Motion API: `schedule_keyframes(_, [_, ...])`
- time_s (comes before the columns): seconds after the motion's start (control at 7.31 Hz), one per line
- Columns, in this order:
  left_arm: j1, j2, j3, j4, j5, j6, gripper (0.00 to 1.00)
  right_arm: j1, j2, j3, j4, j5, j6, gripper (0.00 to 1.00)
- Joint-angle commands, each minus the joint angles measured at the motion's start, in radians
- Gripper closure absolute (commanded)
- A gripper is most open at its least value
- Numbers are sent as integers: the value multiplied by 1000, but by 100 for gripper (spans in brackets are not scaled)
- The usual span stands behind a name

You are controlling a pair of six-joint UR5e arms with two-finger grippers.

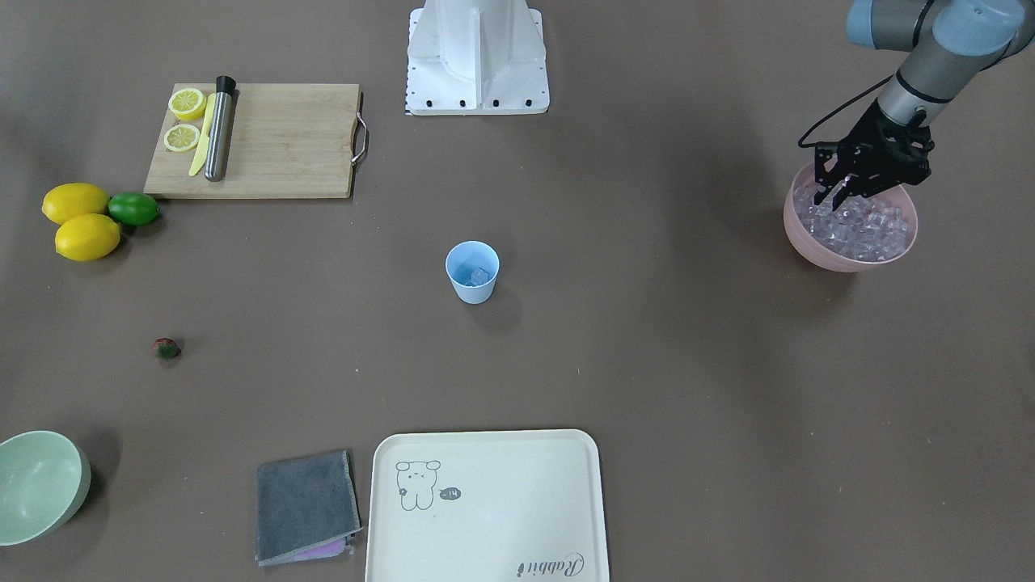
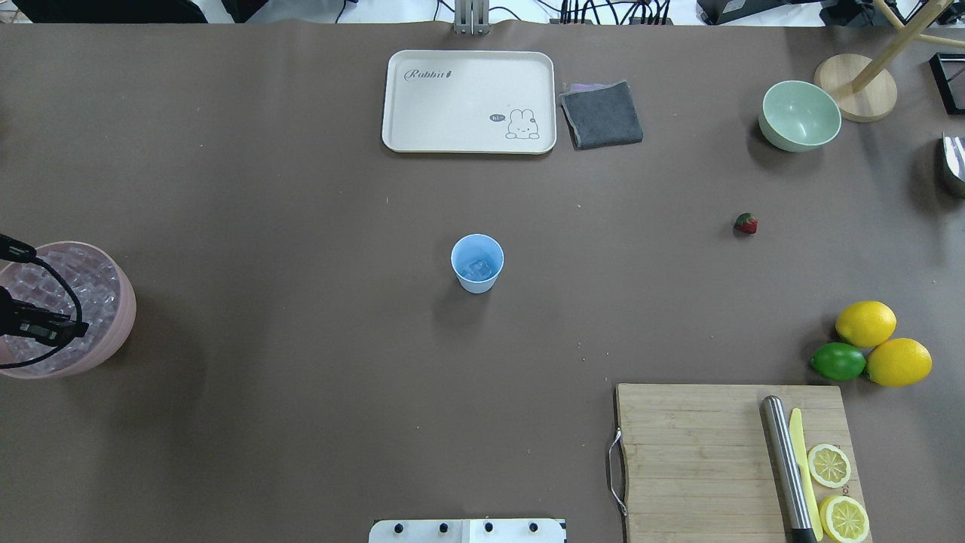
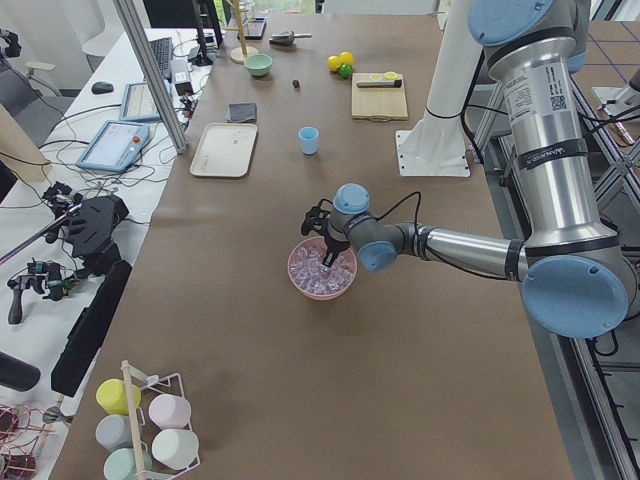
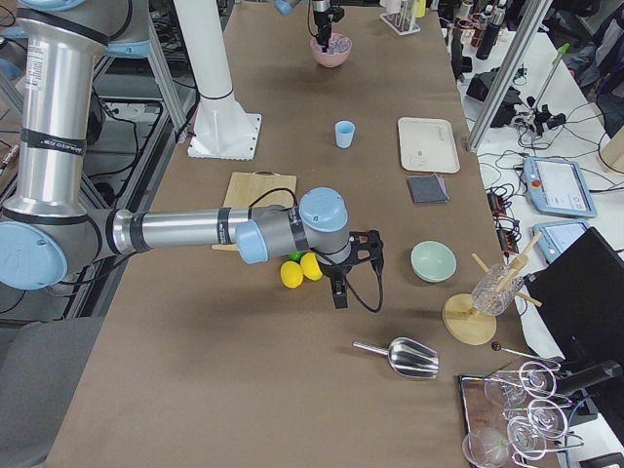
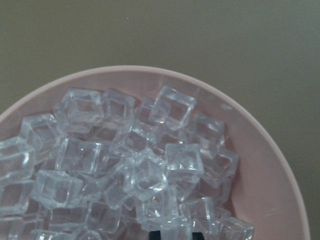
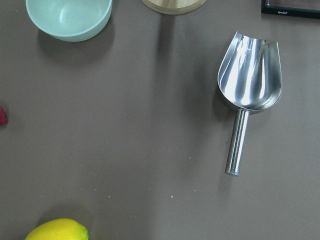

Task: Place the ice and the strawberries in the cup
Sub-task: 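Lower the left gripper into the pink bowl and grasp another ice cube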

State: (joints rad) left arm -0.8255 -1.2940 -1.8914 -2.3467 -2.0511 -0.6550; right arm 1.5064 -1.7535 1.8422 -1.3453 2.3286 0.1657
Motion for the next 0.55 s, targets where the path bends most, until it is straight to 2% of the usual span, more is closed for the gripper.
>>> schedule_keyframes(0.0, [-23,-4,-3,0,-20,0,100,0,0,0,0,0,0,0])
schedule_keyframes(0.14, [-35,-7,-17,1,-32,0,100,0,0,0,0,0,0,0])
schedule_keyframes(0.41, [-192,-59,-17,1,-214,-2,100,0,0,0,0,0,2,0])
